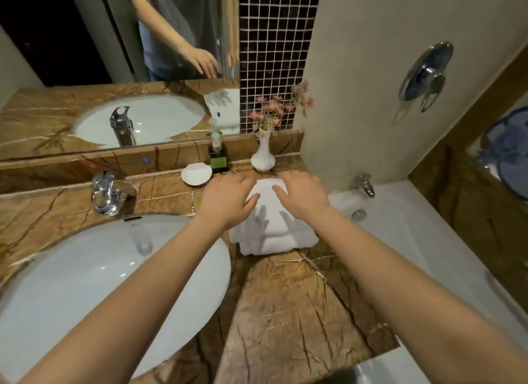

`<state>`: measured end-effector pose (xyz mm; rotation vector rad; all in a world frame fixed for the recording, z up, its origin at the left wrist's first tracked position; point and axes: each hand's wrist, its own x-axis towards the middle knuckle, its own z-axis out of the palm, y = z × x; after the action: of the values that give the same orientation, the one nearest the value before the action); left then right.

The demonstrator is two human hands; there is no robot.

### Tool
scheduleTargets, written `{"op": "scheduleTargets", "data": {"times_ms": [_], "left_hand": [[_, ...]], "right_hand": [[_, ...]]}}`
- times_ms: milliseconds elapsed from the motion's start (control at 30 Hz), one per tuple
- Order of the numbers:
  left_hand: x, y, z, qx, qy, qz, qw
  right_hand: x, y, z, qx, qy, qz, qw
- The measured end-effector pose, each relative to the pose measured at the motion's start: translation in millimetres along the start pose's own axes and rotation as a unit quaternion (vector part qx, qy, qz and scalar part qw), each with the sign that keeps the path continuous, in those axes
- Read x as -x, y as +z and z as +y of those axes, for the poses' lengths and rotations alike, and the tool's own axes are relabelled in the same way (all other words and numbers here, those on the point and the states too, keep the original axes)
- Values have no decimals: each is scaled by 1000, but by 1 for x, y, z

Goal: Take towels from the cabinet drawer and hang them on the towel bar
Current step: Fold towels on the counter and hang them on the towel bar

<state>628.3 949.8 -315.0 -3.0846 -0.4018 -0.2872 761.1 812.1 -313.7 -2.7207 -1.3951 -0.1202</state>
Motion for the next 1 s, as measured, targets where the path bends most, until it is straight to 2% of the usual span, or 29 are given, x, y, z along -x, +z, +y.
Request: {"op": "scheduleTargets", "data": {"times_ms": [167, 267, 367, 567, 867, 1000], "left_hand": [[3, 46, 6, -2, -24, -38, 999], [7, 64, 8, 6, -12, -74, 997], [14, 76, 9, -9, 8, -119, 993], [18, 77, 11, -40, 27, -134, 990], [6, 56, 14, -71, 9, -130, 989], [1, 47, 13, -73, 4, -104, 992]], "right_hand": [[-1, 40, 9, -18, -18, -59, 998], [4, 59, 17, -63, -79, -117, 988], [11, 71, 24, -46, -128, -159, 978], [13, 76, 29, 39, -163, -170, 971], [2, 54, 10, 71, -150, -177, 970], [0, 48, 9, 38, -142, -154, 977]]}}
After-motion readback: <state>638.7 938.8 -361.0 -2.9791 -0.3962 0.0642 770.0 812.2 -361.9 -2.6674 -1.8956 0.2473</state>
